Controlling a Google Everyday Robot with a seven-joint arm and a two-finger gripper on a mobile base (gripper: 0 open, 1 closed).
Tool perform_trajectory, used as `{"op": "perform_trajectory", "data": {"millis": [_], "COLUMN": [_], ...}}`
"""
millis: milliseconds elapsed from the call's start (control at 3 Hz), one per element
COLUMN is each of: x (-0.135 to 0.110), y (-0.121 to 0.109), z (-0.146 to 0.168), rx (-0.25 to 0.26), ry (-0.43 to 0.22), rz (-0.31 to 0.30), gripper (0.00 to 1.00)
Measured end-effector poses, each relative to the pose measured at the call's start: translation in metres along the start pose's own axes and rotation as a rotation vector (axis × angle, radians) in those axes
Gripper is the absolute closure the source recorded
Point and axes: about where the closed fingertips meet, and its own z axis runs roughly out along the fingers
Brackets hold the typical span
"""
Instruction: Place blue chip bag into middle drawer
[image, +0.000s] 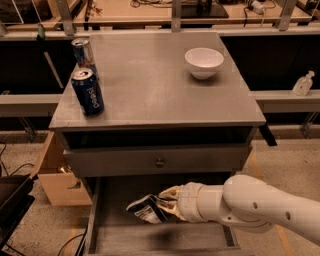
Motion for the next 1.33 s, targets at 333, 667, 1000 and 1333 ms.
{"op": "perform_trajectory", "data": {"millis": [333, 667, 1000, 1333], "x": [-0.0021, -0.0030, -0.0039, -0.0048], "y": [0.0037, 0.0039, 0.0043, 0.0047], "z": [0.0155, 0.0149, 0.0154, 0.0157], "rx": [-0.022, -0.022, -0.024, -0.025], "ry": [-0.010, -0.010, -0.011, -0.011], "rz": [-0.003, -0.005, -0.007, -0.009], "gripper": [1.00, 0.82, 0.58, 0.36]}}
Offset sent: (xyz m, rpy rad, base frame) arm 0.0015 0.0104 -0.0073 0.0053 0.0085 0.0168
